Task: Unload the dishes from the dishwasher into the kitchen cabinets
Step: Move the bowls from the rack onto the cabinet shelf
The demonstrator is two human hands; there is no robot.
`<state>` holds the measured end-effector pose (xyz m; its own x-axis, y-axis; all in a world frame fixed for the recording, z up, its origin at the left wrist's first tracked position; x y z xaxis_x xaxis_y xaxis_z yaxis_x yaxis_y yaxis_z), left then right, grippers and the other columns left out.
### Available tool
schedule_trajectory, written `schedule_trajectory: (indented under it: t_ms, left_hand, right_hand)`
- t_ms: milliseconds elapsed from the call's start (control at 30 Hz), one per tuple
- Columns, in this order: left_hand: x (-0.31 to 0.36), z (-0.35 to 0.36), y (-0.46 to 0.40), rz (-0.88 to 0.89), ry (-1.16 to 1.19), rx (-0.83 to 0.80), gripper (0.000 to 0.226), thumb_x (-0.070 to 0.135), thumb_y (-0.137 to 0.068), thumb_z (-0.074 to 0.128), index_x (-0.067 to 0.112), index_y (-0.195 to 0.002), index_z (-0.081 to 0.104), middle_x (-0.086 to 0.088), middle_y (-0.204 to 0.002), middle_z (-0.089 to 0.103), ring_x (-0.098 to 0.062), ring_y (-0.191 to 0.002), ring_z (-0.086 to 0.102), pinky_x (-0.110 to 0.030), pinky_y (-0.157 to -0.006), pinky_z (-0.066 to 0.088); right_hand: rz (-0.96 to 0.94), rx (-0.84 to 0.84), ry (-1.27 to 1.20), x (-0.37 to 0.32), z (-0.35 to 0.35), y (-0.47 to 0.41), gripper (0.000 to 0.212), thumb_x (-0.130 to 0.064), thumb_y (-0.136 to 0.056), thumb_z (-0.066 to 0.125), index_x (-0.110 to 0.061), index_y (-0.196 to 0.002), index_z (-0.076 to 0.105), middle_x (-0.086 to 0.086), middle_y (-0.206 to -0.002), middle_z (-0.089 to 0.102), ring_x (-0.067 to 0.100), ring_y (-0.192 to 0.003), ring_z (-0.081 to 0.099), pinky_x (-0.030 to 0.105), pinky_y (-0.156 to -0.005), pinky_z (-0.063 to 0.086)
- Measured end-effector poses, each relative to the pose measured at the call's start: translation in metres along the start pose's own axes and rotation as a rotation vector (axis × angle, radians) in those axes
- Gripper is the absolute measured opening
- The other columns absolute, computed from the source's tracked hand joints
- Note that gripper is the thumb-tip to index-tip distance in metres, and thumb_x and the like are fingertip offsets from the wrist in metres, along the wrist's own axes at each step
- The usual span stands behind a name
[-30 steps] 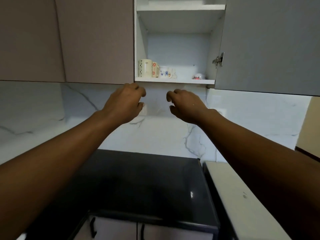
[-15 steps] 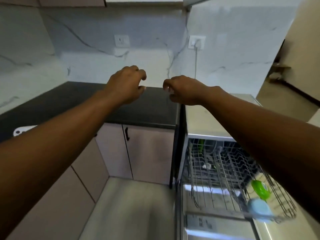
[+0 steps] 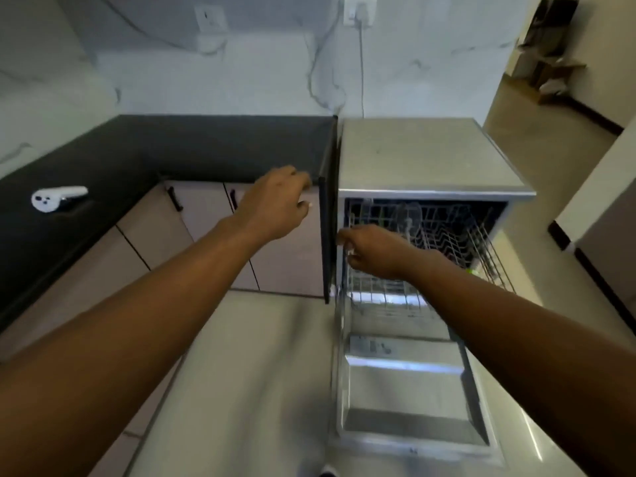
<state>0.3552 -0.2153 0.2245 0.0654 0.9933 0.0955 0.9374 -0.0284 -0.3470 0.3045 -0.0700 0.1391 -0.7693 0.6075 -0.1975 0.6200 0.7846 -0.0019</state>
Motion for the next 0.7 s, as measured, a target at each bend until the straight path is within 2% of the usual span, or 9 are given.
schedule_trajectory:
  t_ms: [133,333,467,600,700]
  left_hand:
    - [0.034,0.048,0.037,-0.036,0.023,-0.144,0.036,0.024,-0.092,0.056,0.012,-0.125,0.053,-0.008,-0.127,0.053,-0.026,-0.116,0.049,-0.035,-0.086,0.042]
    - [0.076,0.095,0.034,-0.070,0.091,-0.210,0.035,0.023,-0.092,0.057,0.011,-0.124,0.054,-0.008,-0.124,0.055,-0.025,-0.114,0.050,-0.036,-0.089,0.044]
    - [0.110,0.148,0.005,-0.092,0.140,-0.226,0.033,0.021,-0.091,0.057,0.011,-0.123,0.055,-0.007,-0.121,0.057,-0.024,-0.111,0.052,-0.039,-0.090,0.047]
    - [0.150,0.234,-0.031,-0.160,0.212,-0.274,0.029,0.018,-0.088,0.058,0.011,-0.117,0.058,-0.007,-0.115,0.058,-0.026,-0.107,0.055,-0.039,-0.085,0.049]
    - [0.181,0.303,-0.057,-0.207,0.279,-0.323,0.030,0.016,-0.088,0.058,0.011,-0.117,0.059,-0.009,-0.119,0.059,-0.027,-0.109,0.055,-0.038,-0.086,0.049]
  right_hand:
    - [0.010,-0.099,-0.020,0.017,0.048,0.057,0.038,-0.019,-0.091,0.055,-0.014,-0.128,0.048,0.012,-0.122,0.057,0.029,-0.108,0.056,0.044,-0.088,0.050]
    - [0.067,-0.116,-0.132,0.078,0.073,0.100,0.043,-0.017,-0.087,0.059,-0.015,-0.129,0.048,0.011,-0.122,0.058,0.028,-0.108,0.057,0.037,-0.086,0.049]
    - [0.127,-0.093,-0.175,0.150,0.086,0.105,0.042,-0.016,-0.086,0.059,-0.015,-0.127,0.047,0.010,-0.116,0.059,0.029,-0.103,0.058,0.037,-0.084,0.049]
    - [0.199,-0.102,-0.225,0.244,0.114,0.099,0.045,-0.014,-0.084,0.060,-0.013,-0.127,0.048,0.011,-0.116,0.060,0.031,-0.101,0.059,0.039,-0.083,0.050]
    - [0.250,-0.093,-0.263,0.308,0.143,0.095,0.043,-0.013,-0.083,0.062,-0.011,-0.123,0.048,0.016,-0.113,0.061,0.035,-0.097,0.061,0.044,-0.078,0.052]
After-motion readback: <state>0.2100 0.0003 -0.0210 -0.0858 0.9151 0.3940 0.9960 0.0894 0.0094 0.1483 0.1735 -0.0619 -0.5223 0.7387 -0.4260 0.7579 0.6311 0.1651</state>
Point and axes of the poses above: each hand's wrist, its own y-axis away from the middle knuckle, its own z-axis out of the palm, x = y × z, the point moved 5 cm from there along -y, towards the middle knuckle
